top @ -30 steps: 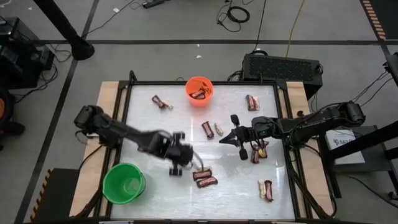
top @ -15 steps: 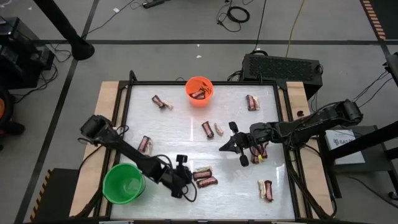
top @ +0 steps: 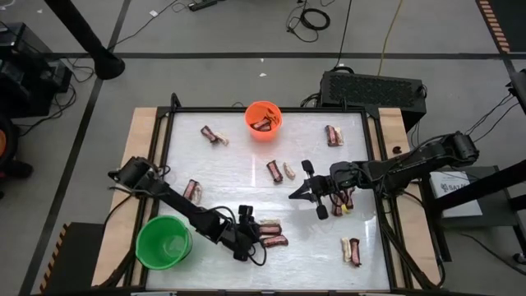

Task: Sort candy by brand, put in halloween buckets
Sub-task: Put the brown chocolate bar into the orange bucket

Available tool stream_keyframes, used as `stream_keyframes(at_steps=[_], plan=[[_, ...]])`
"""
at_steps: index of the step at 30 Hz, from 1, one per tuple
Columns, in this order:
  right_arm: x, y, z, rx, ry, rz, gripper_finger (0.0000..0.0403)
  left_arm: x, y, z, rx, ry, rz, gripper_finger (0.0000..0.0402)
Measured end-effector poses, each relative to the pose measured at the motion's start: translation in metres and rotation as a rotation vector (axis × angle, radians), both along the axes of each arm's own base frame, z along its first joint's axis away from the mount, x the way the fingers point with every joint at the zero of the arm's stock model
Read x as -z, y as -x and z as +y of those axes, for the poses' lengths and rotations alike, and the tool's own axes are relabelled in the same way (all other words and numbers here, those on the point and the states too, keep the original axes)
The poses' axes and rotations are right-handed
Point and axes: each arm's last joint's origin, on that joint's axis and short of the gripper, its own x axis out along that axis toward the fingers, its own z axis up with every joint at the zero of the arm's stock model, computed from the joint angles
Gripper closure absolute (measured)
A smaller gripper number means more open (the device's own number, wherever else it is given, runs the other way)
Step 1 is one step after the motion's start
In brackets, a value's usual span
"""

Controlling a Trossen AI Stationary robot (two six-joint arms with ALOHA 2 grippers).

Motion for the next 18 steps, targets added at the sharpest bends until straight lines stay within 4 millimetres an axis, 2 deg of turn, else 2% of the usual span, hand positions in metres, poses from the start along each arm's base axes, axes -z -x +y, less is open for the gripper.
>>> stream_keyframes(at_steps=[3,6,13,18], plan=[[-0.001,0.000,0.000,-0.001,0.002,-0.010,0.0403,-0.002,0.000,-0.002,-0.021,0.025,-0.002,0.0140],[-0.001,0.000,0.000,-0.001,0.001,-0.015,0.0403,0.002,-0.003,0.003,-0.070,0.101,0.025,0.0126],[-0.001,0.000,0.000,-0.001,0.003,-0.016,0.0403,0.017,-0.013,0.015,-0.118,0.160,0.069,0.0123],[-0.001,0.000,0.000,-0.007,0.025,-0.021,0.0403,0.018,-0.015,0.018,-0.110,0.183,0.084,0.0123]])
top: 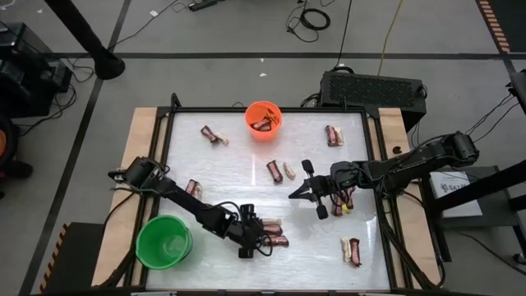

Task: Sort candy by brand, put in halloween buckets
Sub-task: Put the brown chocolate bar into the orange bucket

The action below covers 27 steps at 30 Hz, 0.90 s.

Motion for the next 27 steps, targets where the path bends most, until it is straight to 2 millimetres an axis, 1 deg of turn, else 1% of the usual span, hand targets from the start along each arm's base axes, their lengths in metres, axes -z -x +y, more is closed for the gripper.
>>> stream_keyframes(at_steps=[3,6,12,19,20,23,25,27], plan=[[0.000,0.000,0.000,-0.002,0.008,-0.002,0.0403,-0.001,0.000,0.000,0.002,0.002,-0.003,0.0136],[0.000,0.000,0.000,-0.005,0.019,-0.005,0.0403,-0.001,0.000,-0.001,0.006,0.008,-0.002,0.0168],[-0.001,0.000,0.000,-0.006,0.020,-0.017,0.0403,-0.001,0.000,-0.001,0.006,0.007,-0.004,0.0264],[-0.001,0.000,0.000,-0.010,0.035,-0.024,0.0403,0.000,-0.001,0.003,-0.013,-0.018,-0.008,0.0381],[-0.001,0.000,0.000,-0.011,0.039,-0.025,0.0403,0.000,-0.001,0.003,-0.012,-0.023,-0.008,0.0390],[-0.001,0.000,0.000,-0.011,0.041,-0.025,0.0403,-0.004,0.000,0.003,0.004,-0.037,-0.012,0.0394],[-0.001,0.000,0.000,-0.011,0.041,-0.025,0.0403,-0.010,0.003,0.005,0.005,-0.047,-0.014,0.0397],[-0.001,0.000,0.000,-0.011,0.041,-0.025,0.0403,-0.022,0.005,0.007,-0.002,-0.051,-0.030,0.0398]])
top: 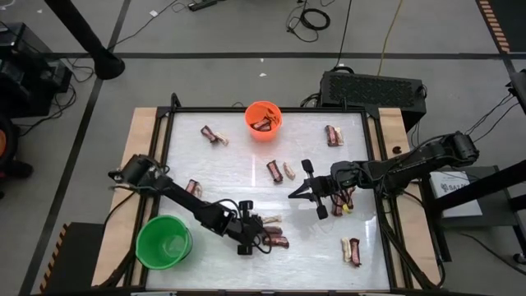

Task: Sort candy by brand, put in halloween buckets
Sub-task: Put the brown chocolate bar into the orange bucket

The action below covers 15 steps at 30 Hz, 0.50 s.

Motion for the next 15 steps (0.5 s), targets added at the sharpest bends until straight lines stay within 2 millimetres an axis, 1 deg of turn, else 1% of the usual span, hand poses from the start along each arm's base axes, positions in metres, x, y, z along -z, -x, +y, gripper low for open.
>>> stream_keyframes(at_steps=[4,6,8,11,13,15], plan=[[0.000,0.000,0.000,0.000,0.000,0.000,0.0403,-0.034,0.009,0.008,-0.016,-0.080,-0.052,0.0399],[0.000,0.000,0.000,0.000,0.000,-0.001,0.0403,-0.048,0.016,0.015,-0.033,-0.148,-0.063,0.0400],[0.000,0.000,0.000,0.000,0.001,0.000,0.0403,-0.068,0.019,0.025,-0.059,-0.204,-0.116,0.0400],[-0.001,0.000,0.000,0.000,0.008,-0.008,0.0403,-0.097,0.024,0.048,-0.151,-0.302,-0.193,0.0400],[-0.001,0.000,0.000,-0.001,0.016,-0.012,0.0403,-0.111,0.026,0.069,-0.219,-0.348,-0.211,0.0400],[-0.001,0.000,-0.001,-0.003,0.026,-0.015,0.0403,-0.125,0.027,0.095,-0.297,-0.373,-0.235,0.0401]])
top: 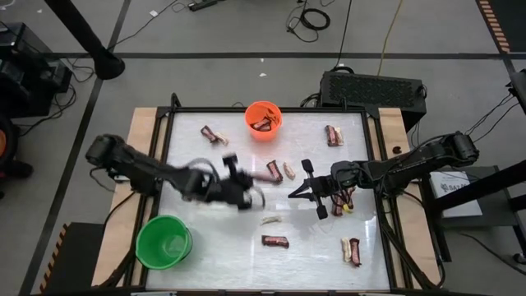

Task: Sort candy by brand, put in halloween buckets
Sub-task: Put the brown chocolate bar into the orange bucket

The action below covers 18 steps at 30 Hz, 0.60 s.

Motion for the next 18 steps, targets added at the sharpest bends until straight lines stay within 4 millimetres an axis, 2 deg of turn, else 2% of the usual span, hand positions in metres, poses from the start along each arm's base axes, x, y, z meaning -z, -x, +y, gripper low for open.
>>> stream_keyframes(at_steps=[4,10,14,18], plan=[[0.000,0.000,0.000,-0.001,0.011,-0.004,0.0403,-0.015,0.001,0.060,-0.137,0.007,-0.037,0.0401],[-0.001,-0.001,-0.002,0.003,0.022,-0.016,0.0403,-0.012,0.005,0.153,-0.234,0.185,-0.090,0.0401],[-0.001,-0.001,-0.003,0.011,0.020,-0.011,0.0403,-0.005,0.009,0.194,-0.285,0.283,-0.158,0.0401],[0.001,0.001,-0.004,0.048,-0.030,0.026,0.0403,0.004,0.008,0.218,-0.295,0.350,-0.196,0.0401]])
